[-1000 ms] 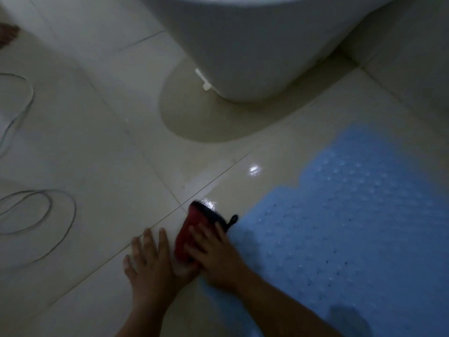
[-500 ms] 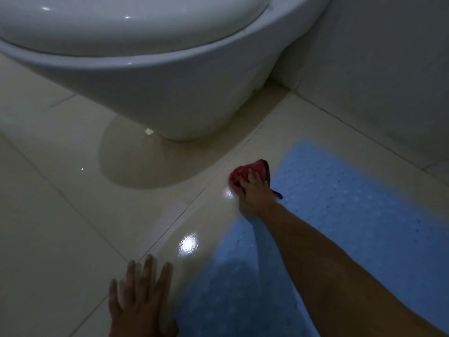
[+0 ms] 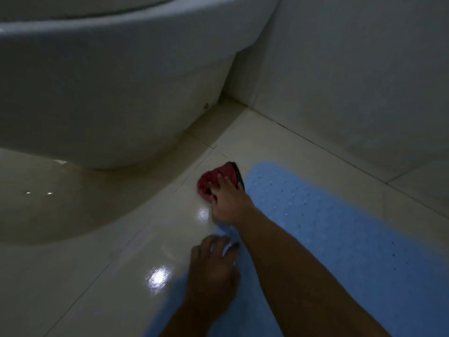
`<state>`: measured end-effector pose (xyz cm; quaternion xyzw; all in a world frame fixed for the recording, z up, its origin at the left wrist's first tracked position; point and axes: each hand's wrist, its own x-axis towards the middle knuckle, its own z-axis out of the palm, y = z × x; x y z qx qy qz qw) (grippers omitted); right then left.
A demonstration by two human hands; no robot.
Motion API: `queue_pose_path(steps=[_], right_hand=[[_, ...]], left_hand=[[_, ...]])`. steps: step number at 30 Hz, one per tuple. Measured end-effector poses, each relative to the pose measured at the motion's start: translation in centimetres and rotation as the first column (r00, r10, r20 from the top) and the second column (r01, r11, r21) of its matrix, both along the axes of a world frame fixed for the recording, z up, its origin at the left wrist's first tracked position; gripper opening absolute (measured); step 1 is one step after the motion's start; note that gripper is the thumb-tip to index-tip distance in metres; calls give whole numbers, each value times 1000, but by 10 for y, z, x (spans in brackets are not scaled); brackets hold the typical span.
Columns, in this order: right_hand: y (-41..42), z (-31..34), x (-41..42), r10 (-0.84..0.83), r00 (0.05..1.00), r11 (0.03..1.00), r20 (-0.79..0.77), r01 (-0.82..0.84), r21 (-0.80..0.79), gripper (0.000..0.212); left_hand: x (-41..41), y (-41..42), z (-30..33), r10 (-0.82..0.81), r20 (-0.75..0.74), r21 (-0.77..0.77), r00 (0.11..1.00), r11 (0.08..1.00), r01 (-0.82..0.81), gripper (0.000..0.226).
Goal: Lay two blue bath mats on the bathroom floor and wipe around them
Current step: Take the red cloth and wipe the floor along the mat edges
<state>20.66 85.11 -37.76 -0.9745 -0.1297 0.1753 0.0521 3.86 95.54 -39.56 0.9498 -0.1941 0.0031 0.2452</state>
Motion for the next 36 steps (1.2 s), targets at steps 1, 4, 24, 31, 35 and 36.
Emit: queue_pose_path(steps=[1, 4, 24, 31, 35, 36], right_hand=[[-7, 0, 16, -29, 1000, 999, -8, 29, -27, 61], [-25, 1, 49, -64, 998, 996, -22, 63, -70, 68], [-107, 16, 123, -291, 957, 935, 7, 286, -210, 75], [-244, 23, 92, -494, 852, 784, 173, 522, -336, 32], [-309, 28, 32, -712, 700, 662, 56, 696, -279, 32], [-315, 21, 20, -738, 672, 652, 56, 732, -196, 35]], left_hand=[[19, -16, 0, -5, 22, 10, 1000, 1000, 5, 37], [63, -48, -7, -54, 35, 56, 998, 997, 52, 44], [82, -59, -35, -115, -46, 252, 992, 960, 123, 75], [85, -62, -37, -112, -13, 260, 994, 959, 112, 72], [84, -62, -38, -104, -7, 232, 995, 967, 103, 72], [84, -61, -39, -105, -1, 230, 994, 968, 102, 72]])
